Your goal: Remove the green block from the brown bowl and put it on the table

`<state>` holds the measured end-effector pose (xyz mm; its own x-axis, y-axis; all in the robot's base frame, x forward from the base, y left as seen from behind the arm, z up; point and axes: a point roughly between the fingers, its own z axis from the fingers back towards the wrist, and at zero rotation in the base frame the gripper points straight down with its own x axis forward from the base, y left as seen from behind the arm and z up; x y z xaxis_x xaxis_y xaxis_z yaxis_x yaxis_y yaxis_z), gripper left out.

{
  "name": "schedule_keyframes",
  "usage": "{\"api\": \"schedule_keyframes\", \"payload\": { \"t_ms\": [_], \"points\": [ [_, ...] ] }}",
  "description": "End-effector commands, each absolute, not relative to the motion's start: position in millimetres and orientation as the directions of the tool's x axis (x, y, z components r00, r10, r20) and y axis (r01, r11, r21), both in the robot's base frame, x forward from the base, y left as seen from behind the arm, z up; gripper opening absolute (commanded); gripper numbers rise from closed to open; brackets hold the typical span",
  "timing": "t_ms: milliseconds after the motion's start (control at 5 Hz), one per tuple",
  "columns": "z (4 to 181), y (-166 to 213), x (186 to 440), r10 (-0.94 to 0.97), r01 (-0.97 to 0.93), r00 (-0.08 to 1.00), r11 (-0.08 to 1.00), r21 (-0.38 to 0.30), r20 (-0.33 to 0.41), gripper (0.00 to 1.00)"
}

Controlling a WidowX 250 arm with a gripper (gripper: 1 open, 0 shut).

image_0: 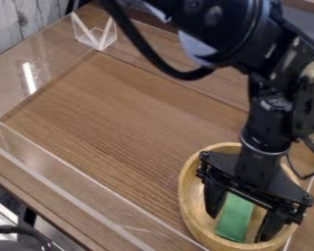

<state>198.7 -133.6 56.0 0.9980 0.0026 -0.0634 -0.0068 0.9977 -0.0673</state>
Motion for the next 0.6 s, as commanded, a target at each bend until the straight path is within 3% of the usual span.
{"api": "schedule_keyframes", "payload": {
  "t_ms": [0,400],
  "points": [
    [67.6,-141.7,208.4,0.012,-0.012,1.000,0.997,-0.080,-0.004,1.00],
    [70.3,-140.8,223.4,0.010,-0.009,1.000,0.998,-0.063,0.013,1.00]
  ]
}}
